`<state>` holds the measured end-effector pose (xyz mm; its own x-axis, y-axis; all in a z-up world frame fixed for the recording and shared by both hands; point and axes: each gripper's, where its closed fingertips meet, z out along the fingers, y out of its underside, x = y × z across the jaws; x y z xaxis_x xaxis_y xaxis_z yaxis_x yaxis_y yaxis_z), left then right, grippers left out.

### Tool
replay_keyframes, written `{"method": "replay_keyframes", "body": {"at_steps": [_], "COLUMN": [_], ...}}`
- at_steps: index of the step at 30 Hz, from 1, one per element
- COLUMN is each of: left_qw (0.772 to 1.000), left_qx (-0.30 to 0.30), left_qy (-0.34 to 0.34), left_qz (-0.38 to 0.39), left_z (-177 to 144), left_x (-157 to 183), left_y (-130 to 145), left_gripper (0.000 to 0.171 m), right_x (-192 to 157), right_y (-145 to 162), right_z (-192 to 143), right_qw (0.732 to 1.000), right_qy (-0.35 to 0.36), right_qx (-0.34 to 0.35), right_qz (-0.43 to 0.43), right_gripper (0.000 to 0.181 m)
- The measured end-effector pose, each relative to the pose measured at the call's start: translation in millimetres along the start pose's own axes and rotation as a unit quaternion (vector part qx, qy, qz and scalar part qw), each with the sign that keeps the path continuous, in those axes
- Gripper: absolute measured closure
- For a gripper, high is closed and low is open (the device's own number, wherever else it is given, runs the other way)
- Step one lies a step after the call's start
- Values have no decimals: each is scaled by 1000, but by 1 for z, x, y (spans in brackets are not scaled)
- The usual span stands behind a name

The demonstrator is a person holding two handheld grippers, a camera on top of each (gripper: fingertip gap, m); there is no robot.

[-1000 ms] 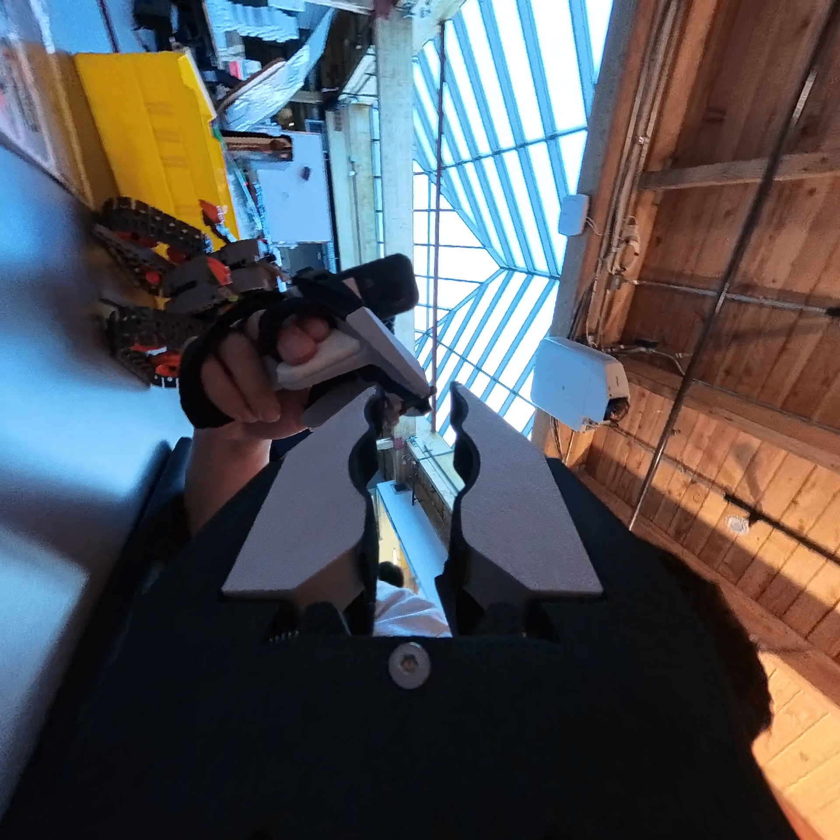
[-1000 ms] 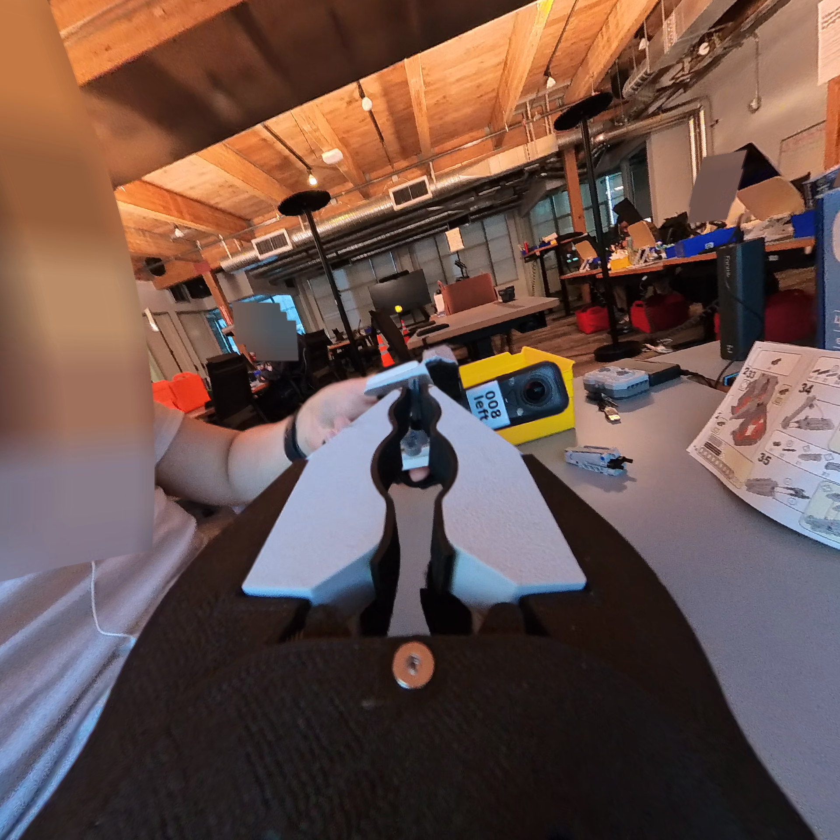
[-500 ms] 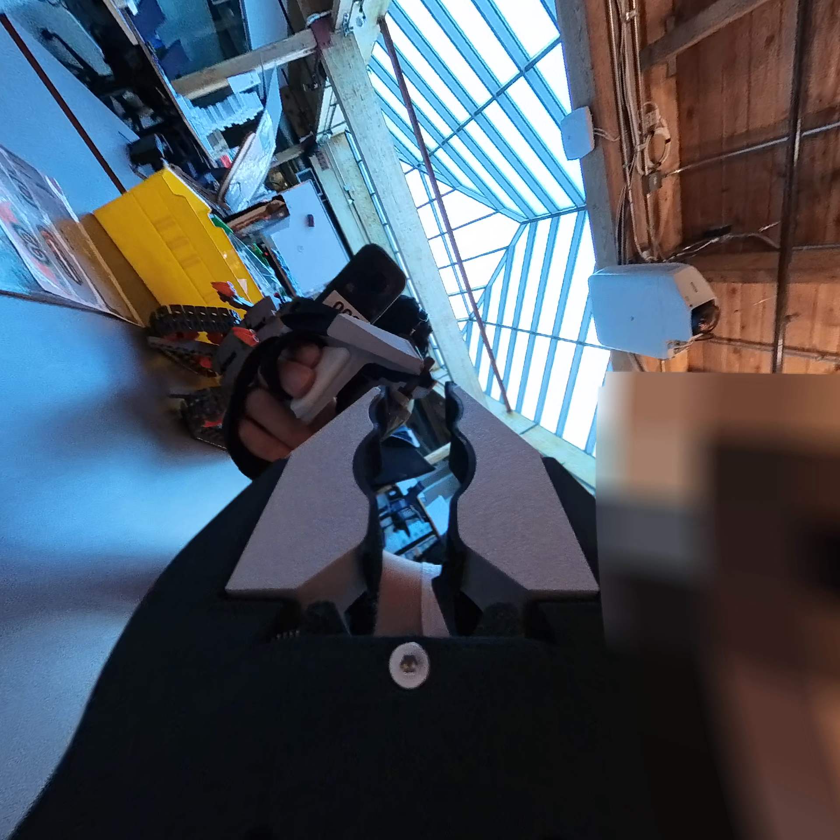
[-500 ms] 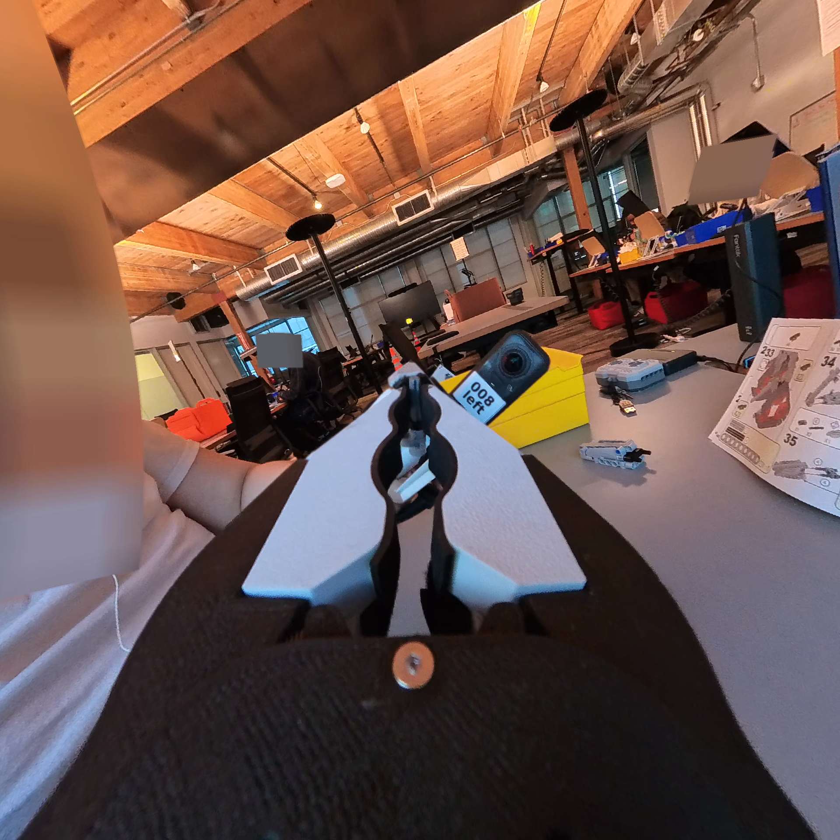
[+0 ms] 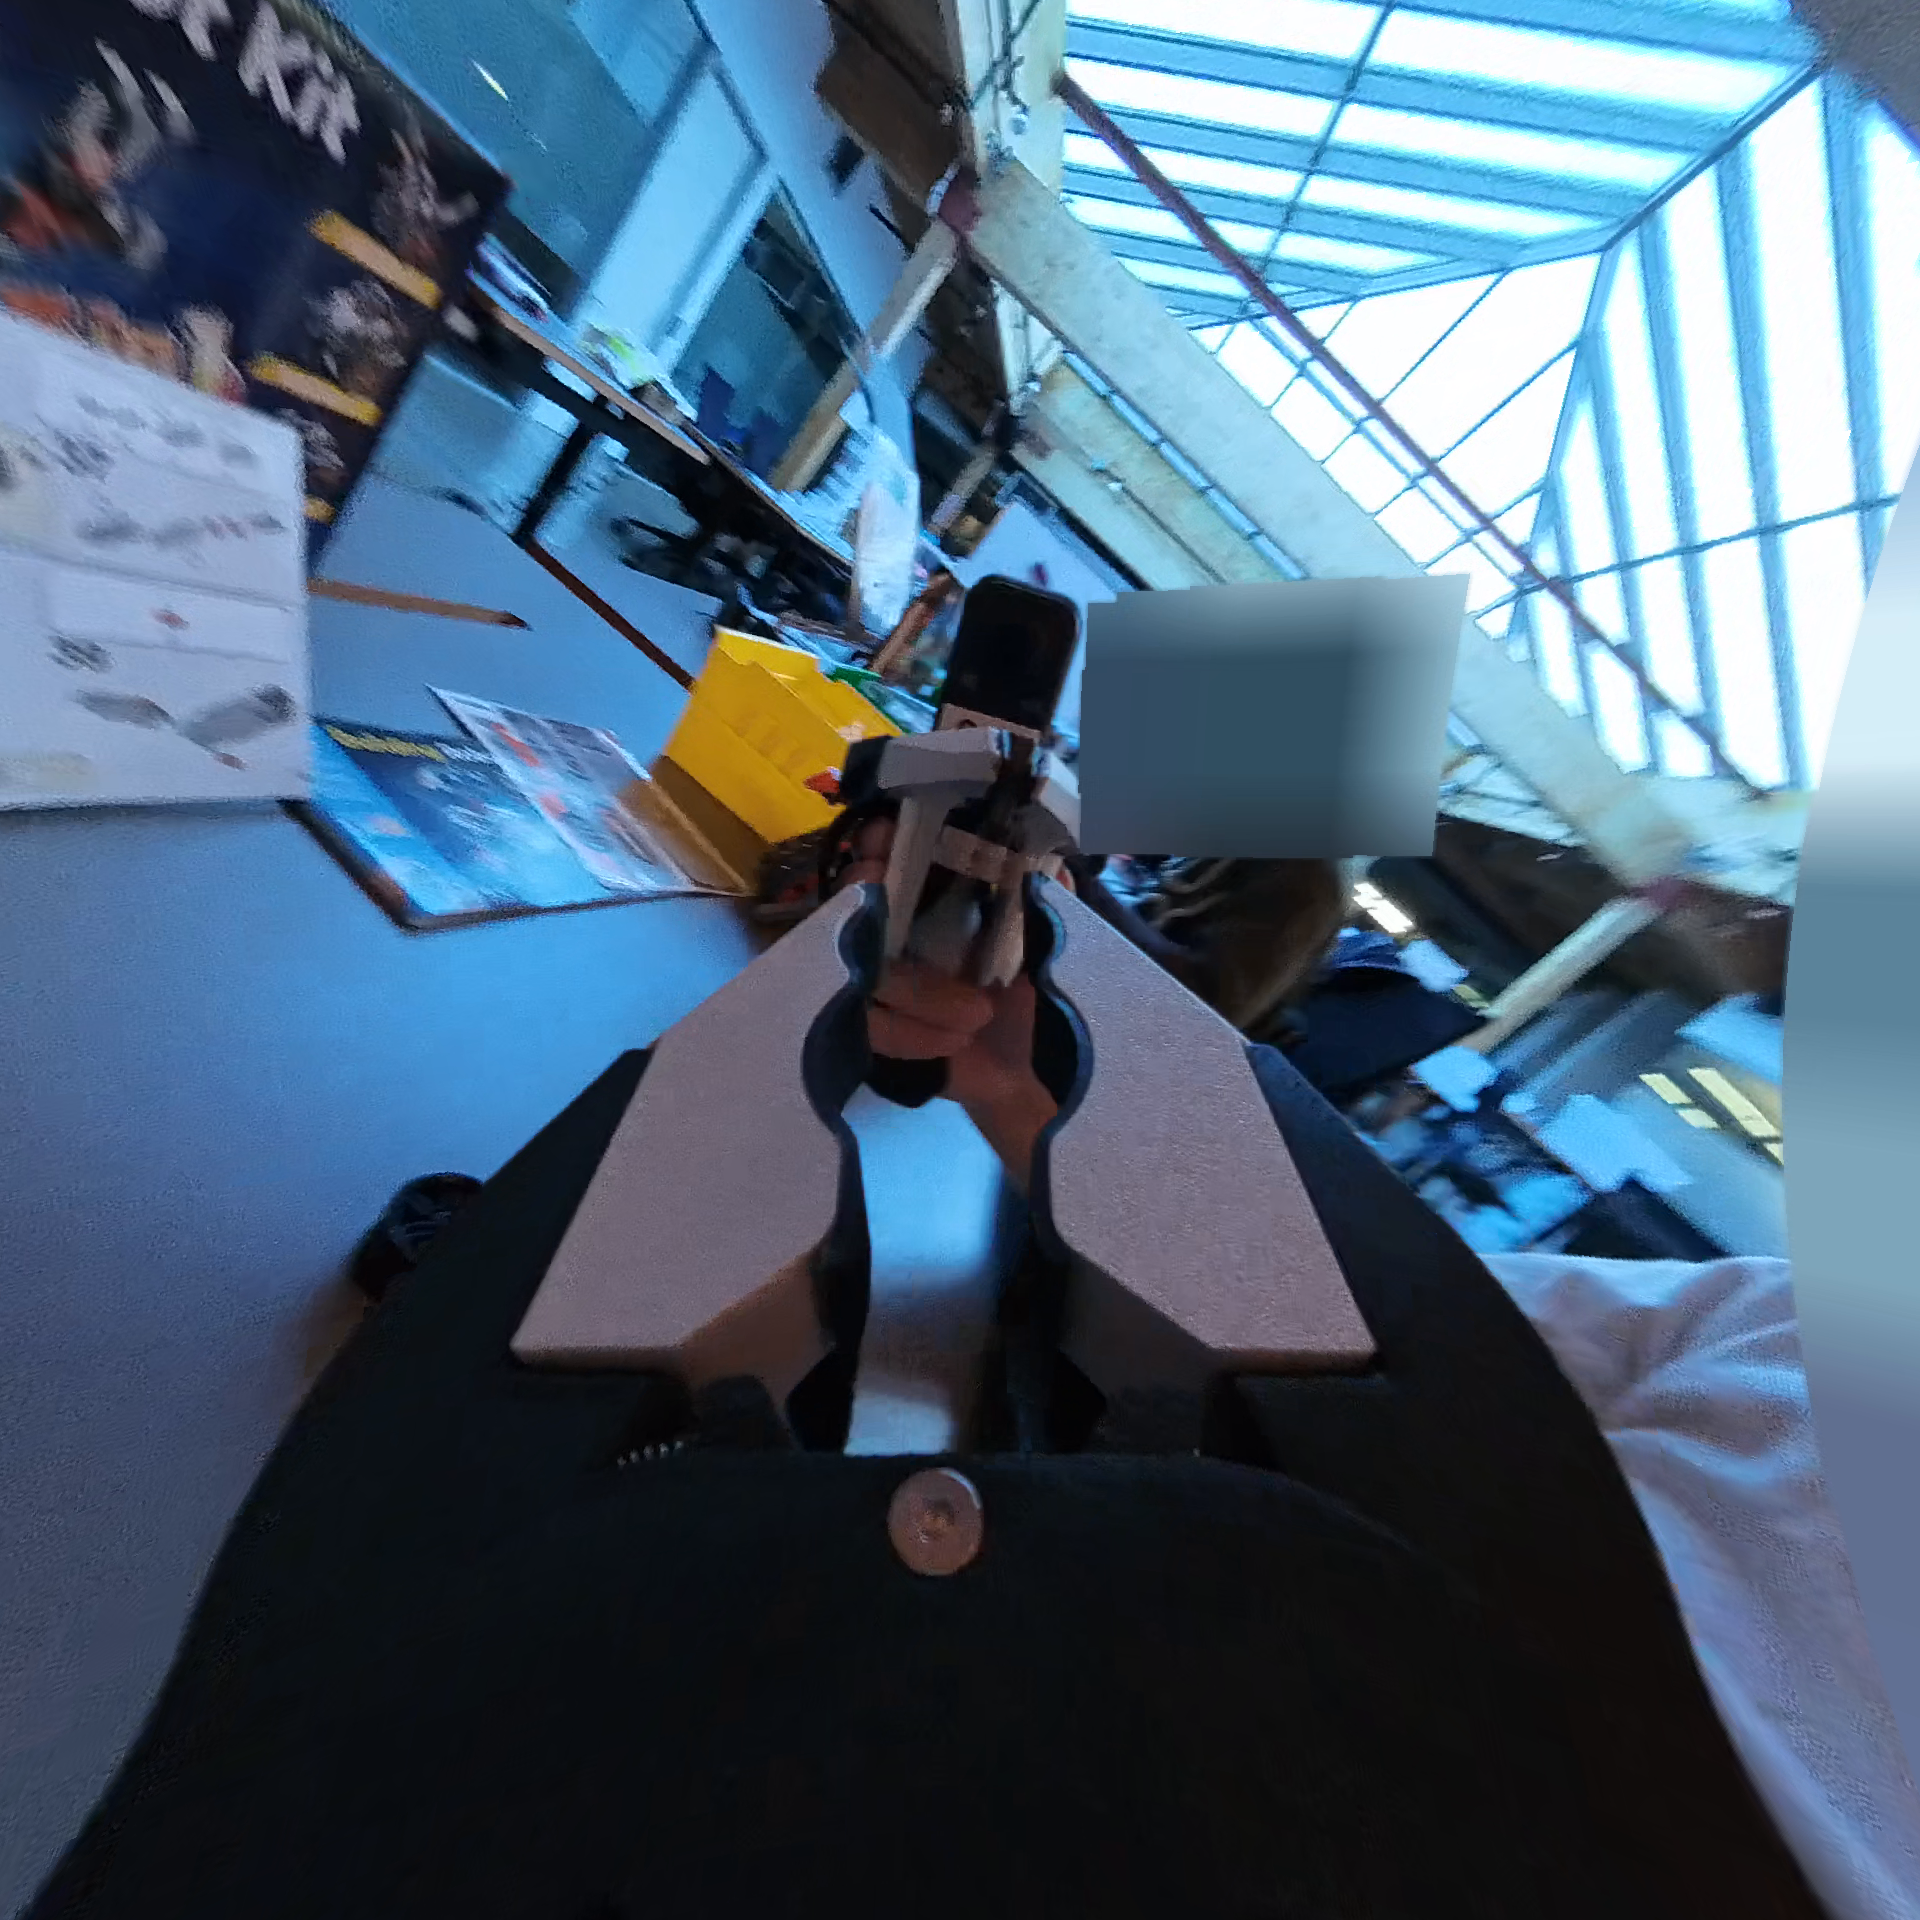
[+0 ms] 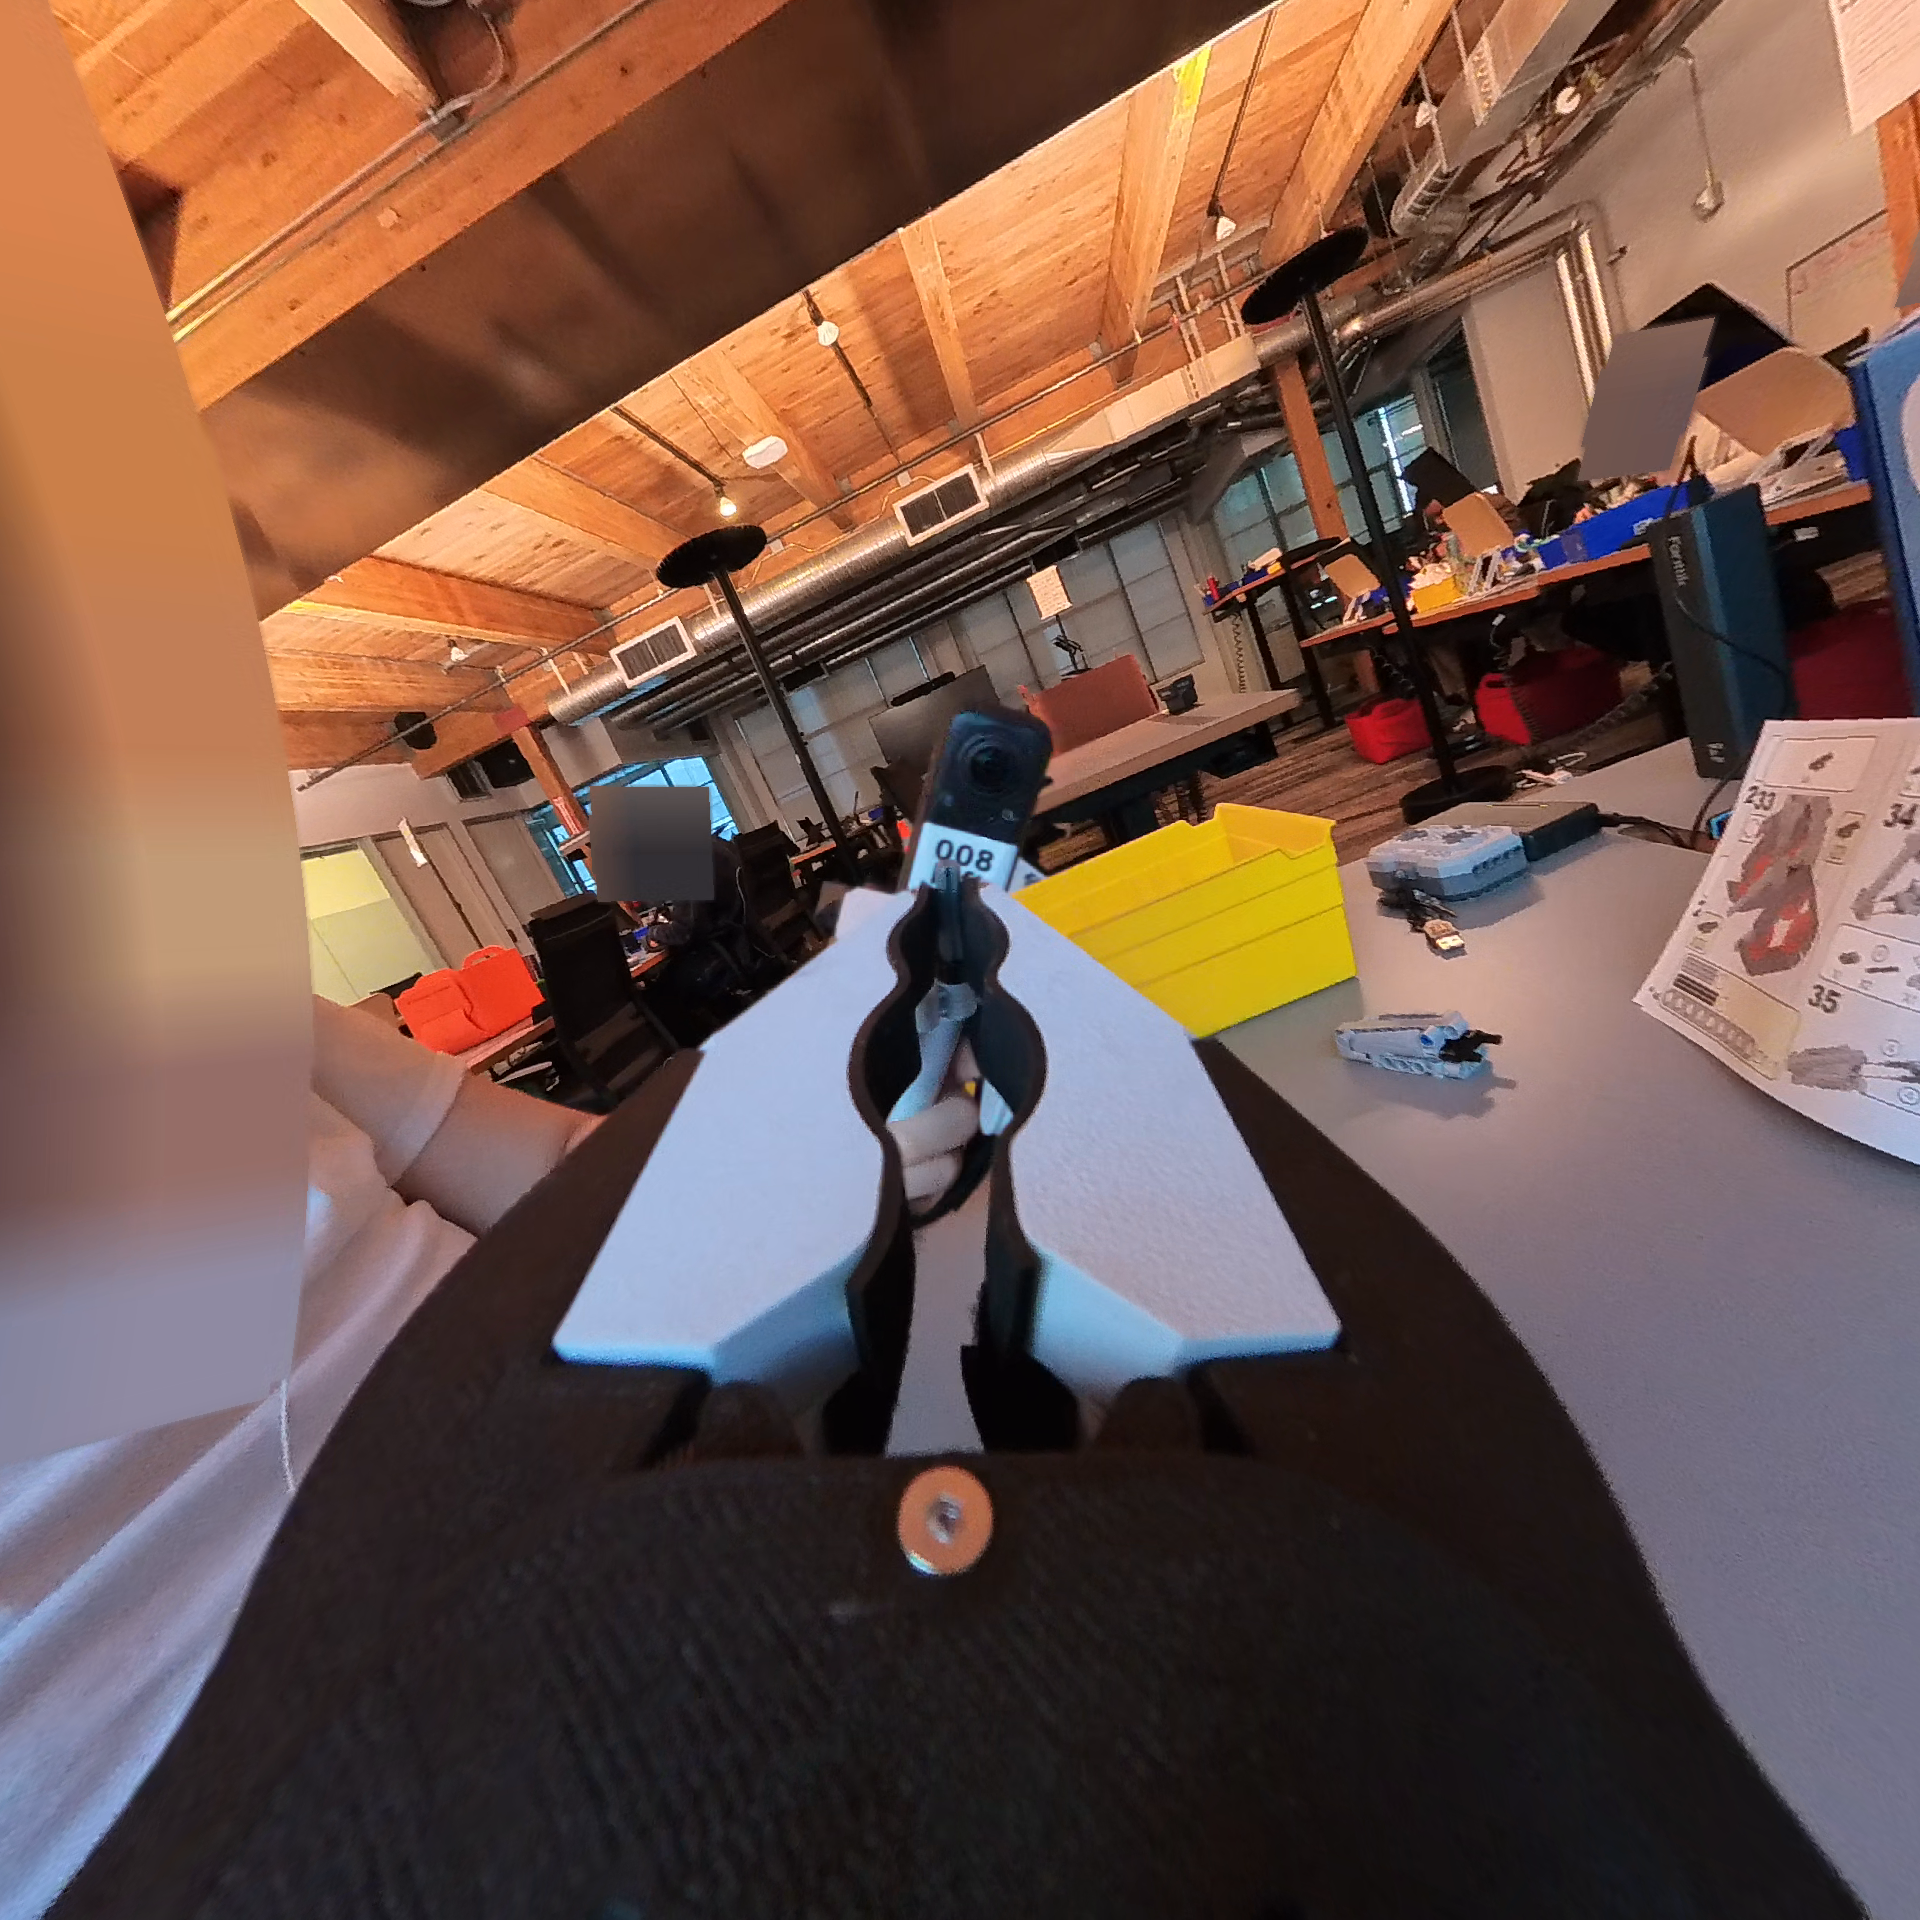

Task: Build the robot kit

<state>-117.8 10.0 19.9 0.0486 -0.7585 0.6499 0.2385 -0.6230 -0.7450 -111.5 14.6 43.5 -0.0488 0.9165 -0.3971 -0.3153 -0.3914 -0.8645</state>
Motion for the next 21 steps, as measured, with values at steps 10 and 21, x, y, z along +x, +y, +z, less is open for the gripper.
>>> {"method": "replay_keyframes", "body": {"at_steps": [10, 21], "left_qw": [943, 933], "left_qx": [26, 45], "left_qy": [127, 93], "left_qz": [-307, -346], "left_z": [10, 10], "left_x": [16, 6], "left_y": [13, 13], "left_gripper": [149, 126], "right_x": [-15, -10], "right_y": [4, 22], "right_z": [6, 2], "right_qw": [999, 986], "right_qy": [-29, 8], "right_qx": [-15, -95], "right_qz": [-34, -137], "right_gripper": [179, 178]}}
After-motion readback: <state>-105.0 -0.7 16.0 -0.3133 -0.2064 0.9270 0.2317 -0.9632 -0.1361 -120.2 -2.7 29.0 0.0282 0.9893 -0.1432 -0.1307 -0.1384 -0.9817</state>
